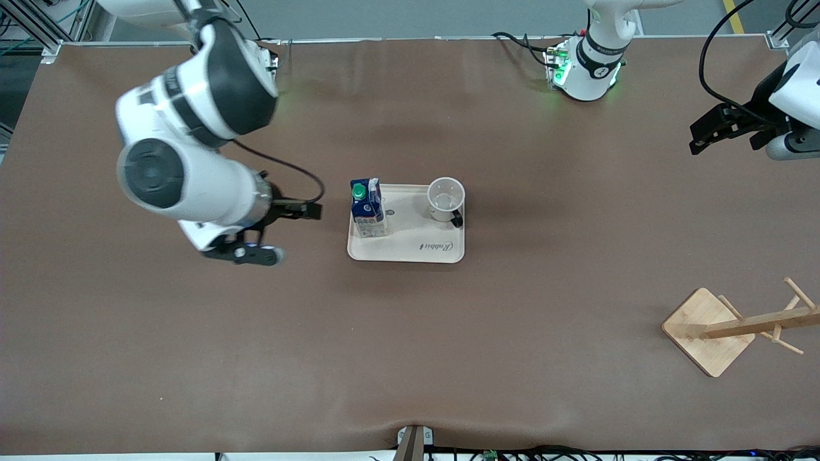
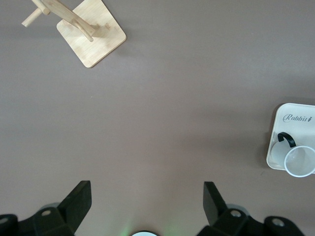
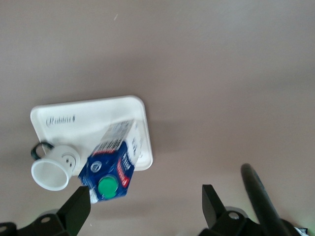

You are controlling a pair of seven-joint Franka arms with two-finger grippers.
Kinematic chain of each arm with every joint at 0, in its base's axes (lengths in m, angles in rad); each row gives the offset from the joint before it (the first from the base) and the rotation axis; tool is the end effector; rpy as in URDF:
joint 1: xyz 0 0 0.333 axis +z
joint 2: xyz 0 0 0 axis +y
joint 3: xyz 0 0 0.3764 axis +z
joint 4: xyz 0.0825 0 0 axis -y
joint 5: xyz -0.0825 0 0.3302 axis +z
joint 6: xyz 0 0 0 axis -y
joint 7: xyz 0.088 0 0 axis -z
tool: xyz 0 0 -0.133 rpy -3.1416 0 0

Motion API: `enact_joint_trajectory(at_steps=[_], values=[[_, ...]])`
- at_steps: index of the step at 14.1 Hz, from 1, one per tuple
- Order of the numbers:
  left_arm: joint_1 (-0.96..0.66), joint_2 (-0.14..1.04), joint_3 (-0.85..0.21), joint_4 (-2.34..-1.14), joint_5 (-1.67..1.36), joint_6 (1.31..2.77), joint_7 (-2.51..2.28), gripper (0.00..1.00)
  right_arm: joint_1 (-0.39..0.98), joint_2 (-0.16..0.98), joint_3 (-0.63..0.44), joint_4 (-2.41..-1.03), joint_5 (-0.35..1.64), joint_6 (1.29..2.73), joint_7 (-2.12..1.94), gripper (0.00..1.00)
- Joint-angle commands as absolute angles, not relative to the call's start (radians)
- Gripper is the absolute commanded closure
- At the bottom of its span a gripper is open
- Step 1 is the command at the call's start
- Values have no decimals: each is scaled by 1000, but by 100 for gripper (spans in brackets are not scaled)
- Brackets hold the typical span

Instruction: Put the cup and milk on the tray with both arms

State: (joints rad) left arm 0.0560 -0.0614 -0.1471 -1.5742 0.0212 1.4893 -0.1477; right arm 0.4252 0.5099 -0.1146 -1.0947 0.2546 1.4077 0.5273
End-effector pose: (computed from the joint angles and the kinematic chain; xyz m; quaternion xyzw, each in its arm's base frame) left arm 0.4672 -0.0427 0.6800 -0.9994 -0.0292 0.0102 0.0164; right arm 0.5988 0.2533 0.5490 -0.9859 0.0943 0.1287 0.0504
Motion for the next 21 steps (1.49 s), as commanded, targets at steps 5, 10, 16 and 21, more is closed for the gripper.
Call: enact_joint_trajectory(at_steps=[5,10,16,21], values=[[58,-81,-140,-1583,21,1480,-146,0,316,396,-109,-1069,194,1371,529,0],[58,-81,-140,-1583,21,1480,-146,0,310,247,-109,-1274,55,1437,416,0],[58,-83,-144,-1583,21,1479,-149,0,235,34,-107,-1631,-51,1659,197,0],[57,-89,-147,-1583,21,1473,-150,0,151,-14,-114,-1710,-43,1663,169,0]])
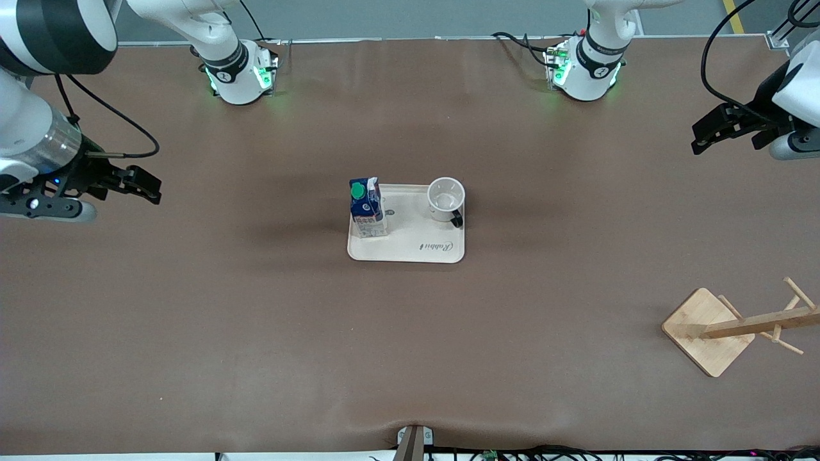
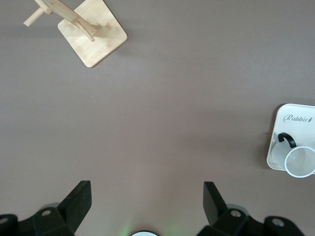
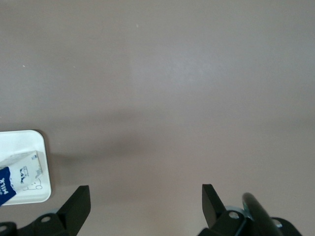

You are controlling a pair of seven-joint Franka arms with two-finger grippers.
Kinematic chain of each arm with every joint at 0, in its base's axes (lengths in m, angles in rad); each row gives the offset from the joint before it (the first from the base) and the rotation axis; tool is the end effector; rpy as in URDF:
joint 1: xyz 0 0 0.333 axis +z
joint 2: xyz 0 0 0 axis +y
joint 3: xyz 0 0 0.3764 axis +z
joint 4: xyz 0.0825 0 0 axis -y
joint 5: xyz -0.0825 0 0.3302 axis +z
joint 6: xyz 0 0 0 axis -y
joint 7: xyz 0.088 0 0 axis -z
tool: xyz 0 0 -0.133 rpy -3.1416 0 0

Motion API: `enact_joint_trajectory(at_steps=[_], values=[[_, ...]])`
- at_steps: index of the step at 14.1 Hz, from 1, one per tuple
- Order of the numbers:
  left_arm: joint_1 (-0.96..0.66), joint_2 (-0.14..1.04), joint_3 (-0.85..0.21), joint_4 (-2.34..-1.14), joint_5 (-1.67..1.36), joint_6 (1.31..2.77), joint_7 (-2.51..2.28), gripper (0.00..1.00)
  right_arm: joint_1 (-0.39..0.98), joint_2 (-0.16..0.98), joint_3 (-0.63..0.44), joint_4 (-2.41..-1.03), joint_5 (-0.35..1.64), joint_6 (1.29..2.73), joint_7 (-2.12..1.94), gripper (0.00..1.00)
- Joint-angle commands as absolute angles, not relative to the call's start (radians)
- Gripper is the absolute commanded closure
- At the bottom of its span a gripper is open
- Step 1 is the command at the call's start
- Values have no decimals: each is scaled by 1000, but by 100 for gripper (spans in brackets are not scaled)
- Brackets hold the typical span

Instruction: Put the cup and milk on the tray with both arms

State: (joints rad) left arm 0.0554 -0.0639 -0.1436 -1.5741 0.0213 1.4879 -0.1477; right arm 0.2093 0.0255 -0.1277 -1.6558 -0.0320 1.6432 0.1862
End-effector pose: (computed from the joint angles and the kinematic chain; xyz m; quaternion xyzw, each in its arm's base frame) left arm 0.4663 -0.0413 0.6811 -0.9993 -0.0307 0.0096 0.0164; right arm 0.5107 0.0387 0.6167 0.9984 -0.0508 -0.0164 0.0199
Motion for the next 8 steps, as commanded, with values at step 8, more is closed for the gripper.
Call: enact_joint_trajectory(at_steps=[8], values=[[57,-87,-149,-1574,21,1470,-147,0,67,23,-115,-1586,-6,1651,3,0]])
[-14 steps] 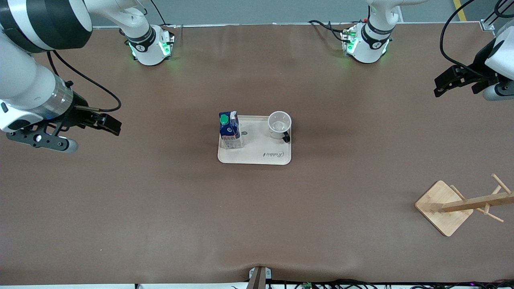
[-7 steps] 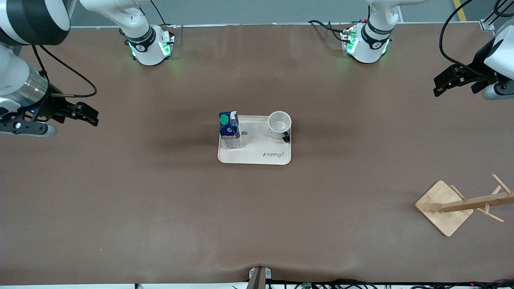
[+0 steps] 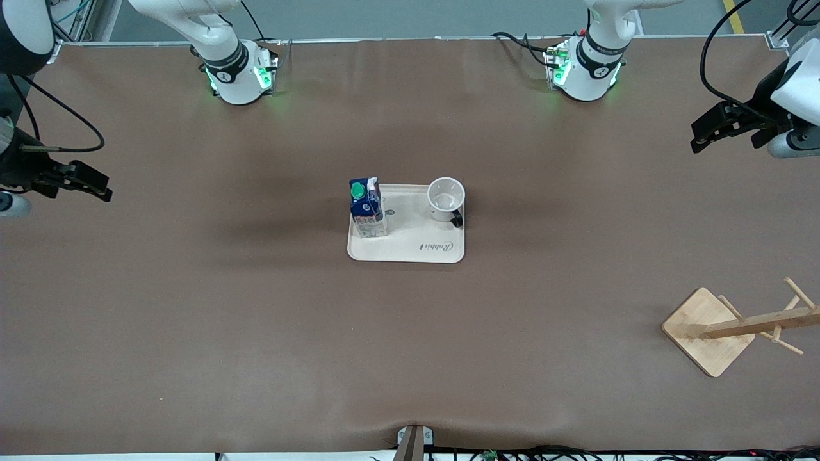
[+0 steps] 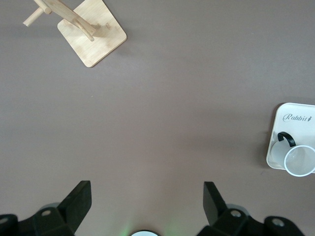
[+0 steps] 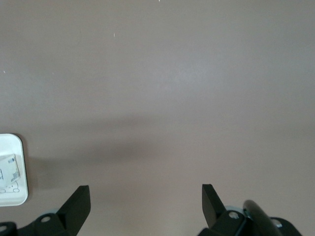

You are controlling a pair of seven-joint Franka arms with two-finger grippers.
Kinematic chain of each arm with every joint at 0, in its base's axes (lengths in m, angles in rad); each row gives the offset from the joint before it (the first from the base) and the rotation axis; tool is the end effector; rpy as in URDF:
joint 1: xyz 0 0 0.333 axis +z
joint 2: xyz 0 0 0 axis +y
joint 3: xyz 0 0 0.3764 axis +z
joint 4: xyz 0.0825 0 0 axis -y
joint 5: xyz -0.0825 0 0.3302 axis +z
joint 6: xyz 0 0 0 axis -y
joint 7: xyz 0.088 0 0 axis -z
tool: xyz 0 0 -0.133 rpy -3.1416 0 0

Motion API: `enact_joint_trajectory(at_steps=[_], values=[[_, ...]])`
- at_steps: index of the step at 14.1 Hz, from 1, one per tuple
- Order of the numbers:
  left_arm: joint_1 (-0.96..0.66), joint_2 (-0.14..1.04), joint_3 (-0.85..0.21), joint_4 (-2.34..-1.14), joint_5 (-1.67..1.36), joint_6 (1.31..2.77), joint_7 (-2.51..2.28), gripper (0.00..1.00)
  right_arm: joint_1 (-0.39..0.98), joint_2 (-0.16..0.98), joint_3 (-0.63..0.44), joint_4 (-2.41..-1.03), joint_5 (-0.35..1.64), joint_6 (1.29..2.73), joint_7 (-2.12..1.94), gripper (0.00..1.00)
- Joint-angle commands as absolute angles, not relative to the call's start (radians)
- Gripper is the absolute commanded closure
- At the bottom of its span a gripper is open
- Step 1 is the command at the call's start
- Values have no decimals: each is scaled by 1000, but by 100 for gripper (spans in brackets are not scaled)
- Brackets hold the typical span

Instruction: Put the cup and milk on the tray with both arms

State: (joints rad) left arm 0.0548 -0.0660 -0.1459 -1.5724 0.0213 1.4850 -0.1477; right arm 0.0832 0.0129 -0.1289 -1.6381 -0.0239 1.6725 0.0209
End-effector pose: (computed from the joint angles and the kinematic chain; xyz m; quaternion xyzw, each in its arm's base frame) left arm 0.4651 -0.0427 0.6825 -0.9994 -0.0293 0.0091 0.0166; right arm 0.5133 -0.0259 0.6331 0.9993 -0.0322 0.0106 0.0129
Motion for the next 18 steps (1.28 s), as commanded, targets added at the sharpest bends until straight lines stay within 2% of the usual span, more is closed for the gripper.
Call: enact_joint_trajectory(at_steps=[1,5,18], values=[[57,-87,-149,-1574,21,1470,-147,0,71,23,-114,-1569,-6,1626,5,0],[57,-87,-147,-1556,21,1454,-146,0,77,11,-110,-1542,11,1510,44,0],[52,-64,-149,-1540,23,1450,-135,0,75,11,-109,-1543,3,1499,109,0]])
